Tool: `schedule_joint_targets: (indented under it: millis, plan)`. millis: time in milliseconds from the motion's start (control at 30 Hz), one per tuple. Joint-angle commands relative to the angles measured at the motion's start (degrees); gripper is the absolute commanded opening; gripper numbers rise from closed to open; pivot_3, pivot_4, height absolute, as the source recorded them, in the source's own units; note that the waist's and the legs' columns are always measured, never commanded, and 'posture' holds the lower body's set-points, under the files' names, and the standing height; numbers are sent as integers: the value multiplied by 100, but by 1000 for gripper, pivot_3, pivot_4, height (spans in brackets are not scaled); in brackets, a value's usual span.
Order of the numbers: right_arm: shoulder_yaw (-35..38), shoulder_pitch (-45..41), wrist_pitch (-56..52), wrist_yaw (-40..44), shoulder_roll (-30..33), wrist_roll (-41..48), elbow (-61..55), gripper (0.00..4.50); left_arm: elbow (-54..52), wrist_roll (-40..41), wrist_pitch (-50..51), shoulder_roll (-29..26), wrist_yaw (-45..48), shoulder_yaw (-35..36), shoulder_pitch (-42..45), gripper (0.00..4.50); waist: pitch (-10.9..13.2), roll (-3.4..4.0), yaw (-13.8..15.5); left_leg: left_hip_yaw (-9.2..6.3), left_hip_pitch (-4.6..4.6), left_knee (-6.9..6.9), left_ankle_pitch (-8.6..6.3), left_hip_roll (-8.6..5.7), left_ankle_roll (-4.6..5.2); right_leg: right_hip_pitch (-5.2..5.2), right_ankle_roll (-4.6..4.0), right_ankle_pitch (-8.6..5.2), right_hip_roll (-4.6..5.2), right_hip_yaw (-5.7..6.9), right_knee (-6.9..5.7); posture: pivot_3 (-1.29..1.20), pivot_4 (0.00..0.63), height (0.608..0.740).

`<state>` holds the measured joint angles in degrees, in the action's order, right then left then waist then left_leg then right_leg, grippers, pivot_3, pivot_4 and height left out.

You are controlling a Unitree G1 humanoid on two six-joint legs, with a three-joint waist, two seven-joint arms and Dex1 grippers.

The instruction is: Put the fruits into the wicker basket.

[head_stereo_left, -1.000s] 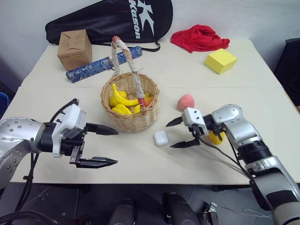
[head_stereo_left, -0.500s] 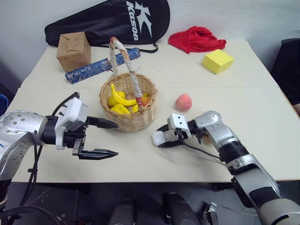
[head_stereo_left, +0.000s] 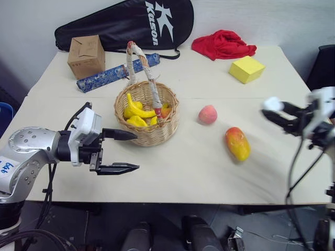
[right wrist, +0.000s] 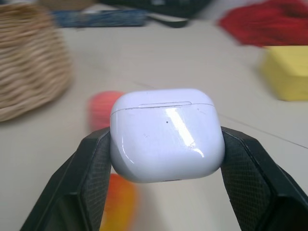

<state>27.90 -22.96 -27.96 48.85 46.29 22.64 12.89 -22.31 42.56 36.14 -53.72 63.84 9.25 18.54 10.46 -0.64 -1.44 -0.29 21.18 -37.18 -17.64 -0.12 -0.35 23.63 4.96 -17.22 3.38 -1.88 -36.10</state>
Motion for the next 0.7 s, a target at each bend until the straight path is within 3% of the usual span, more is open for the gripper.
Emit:
schedule_joint_targets:
  millis: [33, 200, 367, 500, 700]
  plan:
    - [53, 309, 354, -643, -108, -331, 411, 2818, 65, -171, -154, 174, -103, -200, 296, 4500, -1, -1, -22, 3, 0, 0, 0, 1, 0, -1, 0, 0, -3, -2, 0, 0, 150, 740]
    - [-33, 528, 408, -1026, -468, -344, 626, 2818, 274, -376, -214, 400, -133, -420, 688, 4500, 1, 1, -84, 51, -9, -8, 6, -4, 11, 6, 25, 14, -8, -48, -11, 0, 150, 740]
    - [100, 680, 79, -1251, -682, -34, 138, 4459, 493, -566, -284, 498, -219, -457, 864, 4500, 2, 4, -67, 62, -14, -14, 12, -10, 22, 4, 42, 23, -8, -67, -14, 0, 150, 740]
    - [294, 626, -206, -1057, -333, 307, -310, 4487, 329, -416, -116, 594, -638, -65, 601, 4500, 2, 4, -43, 61, -6, -12, 11, -10, 24, 8, 44, 24, -4, -68, -7, 0, 150, 740]
    - [-214, 87, -1331, 361, 295, 1730, -1673, 4487, -442, -509, 290, 1230, -2539, 824, -168, 4500, 5, 3, -53, 63, -8, -11, 8, -6, 29, 7, 52, 29, 0, -69, -1, 0, 150, 740]
